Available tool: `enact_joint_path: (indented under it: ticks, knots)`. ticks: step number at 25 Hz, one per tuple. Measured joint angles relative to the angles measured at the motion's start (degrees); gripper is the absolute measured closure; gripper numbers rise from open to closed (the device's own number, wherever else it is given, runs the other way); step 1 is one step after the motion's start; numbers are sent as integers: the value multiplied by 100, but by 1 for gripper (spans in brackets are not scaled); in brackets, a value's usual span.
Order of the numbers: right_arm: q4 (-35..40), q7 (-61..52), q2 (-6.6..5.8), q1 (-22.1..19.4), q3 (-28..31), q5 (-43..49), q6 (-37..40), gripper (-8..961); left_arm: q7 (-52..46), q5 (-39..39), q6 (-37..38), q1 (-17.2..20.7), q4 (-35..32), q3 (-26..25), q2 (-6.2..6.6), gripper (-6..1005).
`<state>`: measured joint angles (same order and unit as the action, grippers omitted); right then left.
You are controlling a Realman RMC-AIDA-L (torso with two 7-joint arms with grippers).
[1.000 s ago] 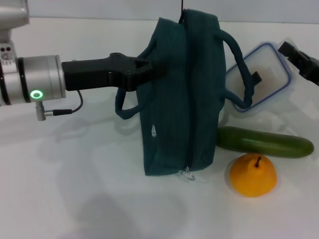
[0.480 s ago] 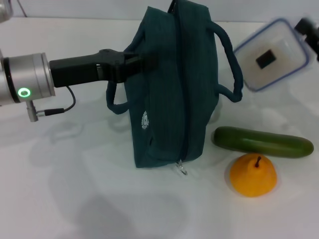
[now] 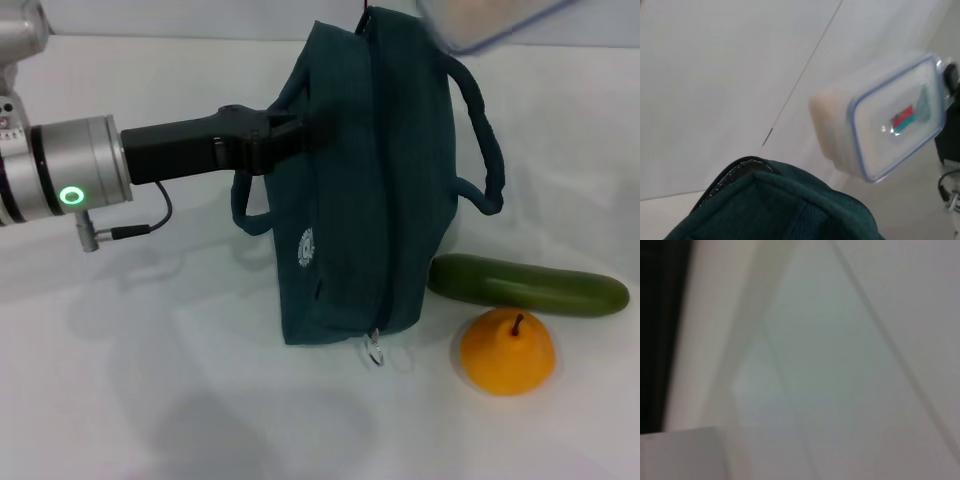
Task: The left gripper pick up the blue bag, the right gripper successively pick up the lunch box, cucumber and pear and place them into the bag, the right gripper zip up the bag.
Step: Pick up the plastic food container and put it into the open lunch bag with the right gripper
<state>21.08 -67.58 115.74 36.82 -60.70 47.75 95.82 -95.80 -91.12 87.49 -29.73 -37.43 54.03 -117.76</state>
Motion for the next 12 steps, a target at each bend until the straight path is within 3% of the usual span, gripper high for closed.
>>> enact_joint_path:
  ticks: [5, 12]
  knots:
    - [-25, -129, 19, 374, -525, 21, -162, 863, 1, 0, -4, -14, 0, 2, -20, 961]
    - [-27, -118, 37, 331, -1060, -20, -574, 864, 13, 29, -8, -23, -1, 2, -25, 961]
